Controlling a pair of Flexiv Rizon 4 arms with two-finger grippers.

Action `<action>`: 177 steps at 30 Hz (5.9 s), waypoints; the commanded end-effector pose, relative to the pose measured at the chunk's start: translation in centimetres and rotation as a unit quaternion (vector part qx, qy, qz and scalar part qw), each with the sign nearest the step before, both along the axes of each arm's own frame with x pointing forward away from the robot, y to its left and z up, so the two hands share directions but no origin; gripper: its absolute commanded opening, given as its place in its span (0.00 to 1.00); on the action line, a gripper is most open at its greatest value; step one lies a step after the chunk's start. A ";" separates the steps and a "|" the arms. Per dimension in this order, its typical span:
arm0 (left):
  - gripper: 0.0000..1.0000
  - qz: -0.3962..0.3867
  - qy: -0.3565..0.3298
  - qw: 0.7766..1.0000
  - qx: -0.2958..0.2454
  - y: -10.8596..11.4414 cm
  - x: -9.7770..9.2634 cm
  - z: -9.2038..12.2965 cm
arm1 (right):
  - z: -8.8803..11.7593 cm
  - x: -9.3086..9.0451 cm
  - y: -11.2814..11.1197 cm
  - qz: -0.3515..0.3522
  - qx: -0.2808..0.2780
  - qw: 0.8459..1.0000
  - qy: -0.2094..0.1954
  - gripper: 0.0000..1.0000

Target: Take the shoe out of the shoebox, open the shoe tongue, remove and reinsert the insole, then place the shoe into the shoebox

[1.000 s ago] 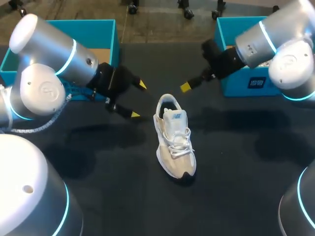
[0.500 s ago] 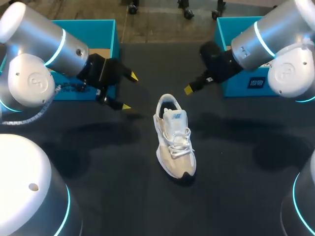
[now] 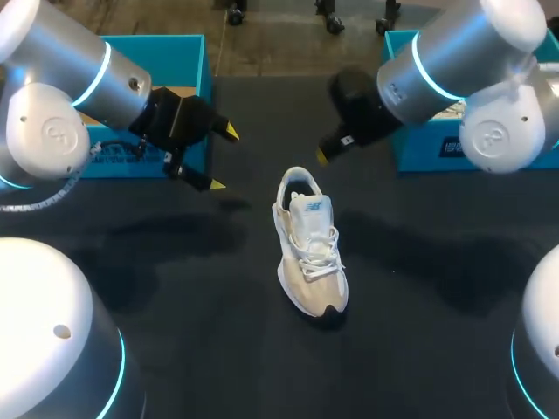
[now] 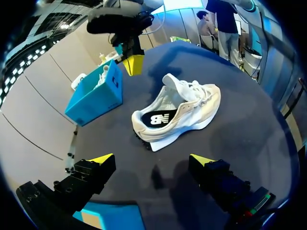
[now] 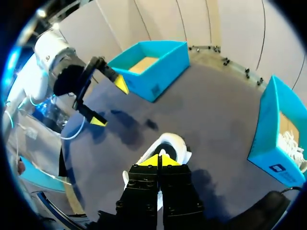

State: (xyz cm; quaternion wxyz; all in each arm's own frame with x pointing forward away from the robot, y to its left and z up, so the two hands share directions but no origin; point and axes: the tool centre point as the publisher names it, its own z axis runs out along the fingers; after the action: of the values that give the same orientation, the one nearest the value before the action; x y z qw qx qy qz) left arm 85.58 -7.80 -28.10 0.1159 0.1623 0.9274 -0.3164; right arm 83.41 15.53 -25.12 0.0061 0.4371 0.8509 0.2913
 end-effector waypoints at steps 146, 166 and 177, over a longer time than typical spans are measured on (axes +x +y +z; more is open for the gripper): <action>1.00 -0.013 0.009 1.000 0.001 -0.6 0.4 -0.1 | -9.5 -4.8 2.1 -0.214 -0.239 0.905 0.280 0.00; 1.00 -0.013 0.009 1.000 0.001 -0.6 0.4 -0.1 | -10.4 -4.2 2.0 -0.205 -0.227 0.911 0.276 1.00; 1.00 -0.013 0.009 1.000 0.001 -0.6 0.4 -0.1 | -10.5 -4.2 2.4 -0.202 -0.225 0.913 0.273 1.00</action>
State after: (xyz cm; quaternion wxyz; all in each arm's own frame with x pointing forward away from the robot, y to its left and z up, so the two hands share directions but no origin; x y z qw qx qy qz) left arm 86.05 -8.44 -28.25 0.1024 0.1717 0.9264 -0.3192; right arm 79.26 17.89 -35.38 -0.0694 0.6486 0.7565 -0.0476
